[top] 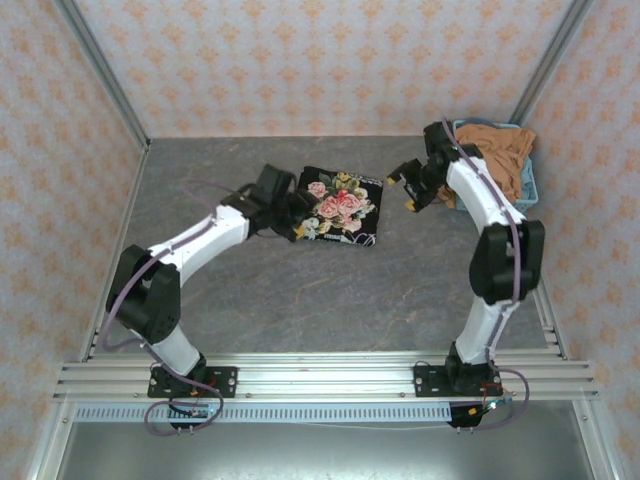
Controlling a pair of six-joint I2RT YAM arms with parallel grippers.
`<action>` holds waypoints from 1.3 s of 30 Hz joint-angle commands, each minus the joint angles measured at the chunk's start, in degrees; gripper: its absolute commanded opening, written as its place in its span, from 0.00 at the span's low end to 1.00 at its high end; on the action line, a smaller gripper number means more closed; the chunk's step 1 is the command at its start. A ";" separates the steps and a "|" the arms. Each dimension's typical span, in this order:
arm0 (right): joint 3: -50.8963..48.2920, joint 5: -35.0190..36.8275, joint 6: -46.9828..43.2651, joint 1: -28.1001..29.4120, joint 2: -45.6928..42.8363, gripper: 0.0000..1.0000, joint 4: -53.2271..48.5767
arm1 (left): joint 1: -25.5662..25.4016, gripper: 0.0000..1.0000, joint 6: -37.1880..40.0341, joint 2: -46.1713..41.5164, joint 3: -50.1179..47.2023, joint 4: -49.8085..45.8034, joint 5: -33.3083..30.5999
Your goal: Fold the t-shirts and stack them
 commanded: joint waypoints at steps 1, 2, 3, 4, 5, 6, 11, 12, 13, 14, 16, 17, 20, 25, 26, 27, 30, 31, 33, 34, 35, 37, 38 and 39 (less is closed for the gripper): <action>-10.54 -1.28 1.76 2.97 -6.69 0.67 9.44 | -2.20 0.69 -11.83 2.54 -3.82 9.24 -3.73; -13.46 -2.37 2.60 3.69 -8.17 0.67 11.93 | -2.65 0.69 -12.36 3.89 -3.38 10.00 -3.89; -16.09 -3.12 3.37 4.52 -9.54 0.67 14.25 | -3.19 0.68 -13.43 5.34 -2.83 10.98 -3.71; -18.04 -3.56 3.92 5.25 -10.32 0.67 15.86 | -3.61 0.68 -14.86 6.83 -2.62 13.09 -3.71; -19.36 -4.20 4.52 5.56 -10.78 0.67 17.03 | -3.92 0.68 -16.05 8.20 -2.53 14.97 -3.68; -20.59 -5.15 5.19 5.78 -11.06 0.67 18.31 | -4.21 0.68 -17.32 9.81 -2.16 16.07 -3.84; -22.64 -6.36 5.68 5.91 -12.37 0.67 18.53 | -4.78 0.62 -18.57 17.24 0.96 16.60 -5.67; -23.01 -6.37 5.58 5.92 -12.66 0.67 18.40 | -4.71 0.57 -19.04 18.53 1.24 17.22 -6.17; -23.26 -6.37 5.49 5.92 -12.77 0.66 18.19 | -4.63 0.49 -19.61 19.92 1.69 18.07 -6.74; -23.50 -6.37 5.49 5.92 -12.96 0.66 17.97 | -4.42 0.41 -19.87 21.21 2.15 19.11 -7.19; -24.13 -6.29 5.67 5.92 -13.30 0.66 18.00 | -3.69 0.25 -19.60 23.44 3.77 19.55 -8.53; -24.32 -6.22 5.66 5.92 -13.41 0.66 17.95 | -3.40 0.19 -19.72 24.13 4.06 19.87 -9.25; -24.18 -5.87 5.13 5.92 -13.57 0.65 16.74 | -1.53 0.03 -20.86 24.66 3.20 21.00 -10.93; -23.37 -4.27 2.84 5.70 -13.96 0.64 13.49 | 4.67 0.00 -18.46 20.78 -1.63 21.28 -11.74; -23.38 -4.26 2.53 5.66 -13.94 0.64 13.27 | 6.24 0.00 -17.60 19.90 -2.68 21.35 -11.67; -23.48 -4.27 2.29 5.50 -13.92 0.64 13.06 | 8.11 0.00 -16.33 18.94 -3.64 21.10 -11.35; -23.57 -4.75 1.97 5.42 -13.44 0.63 12.98 | 13.91 0.00 -11.72 16.47 -6.29 20.92 -9.88; -23.52 -4.96 1.80 5.44 -13.08 0.63 12.78 | 16.03 0.00 -9.64 16.04 -6.70 20.74 -8.87; -23.24 -5.35 1.49 5.44 -12.41 0.63 12.63 | 20.48 0.00 -5.15 15.98 -6.49 19.56 -6.72; -23.00 -5.62 1.32 5.40 -11.98 0.63 12.49 | 22.68 0.00 -2.65 16.06 -6.03 18.27 -5.91; -22.72 -5.77 1.14 5.51 -11.52 0.63 12.29 | 24.69 0.00 -0.78 16.15 -5.64 17.42 -5.62; -21.85 -6.10 0.68 5.43 -10.34 0.63 11.68 | 28.92 0.00 3.15 17.27 -4.18 15.44 -4.59; -21.36 -6.27 0.51 5.45 -9.87 0.63 11.47 | 30.74 0.00 4.49 17.94 -3.41 15.13 -4.14; -20.82 -6.36 0.32 5.40 -9.30 0.63 11.21 | 32.70 0.00 6.23 18.84 -2.24 14.68 -3.40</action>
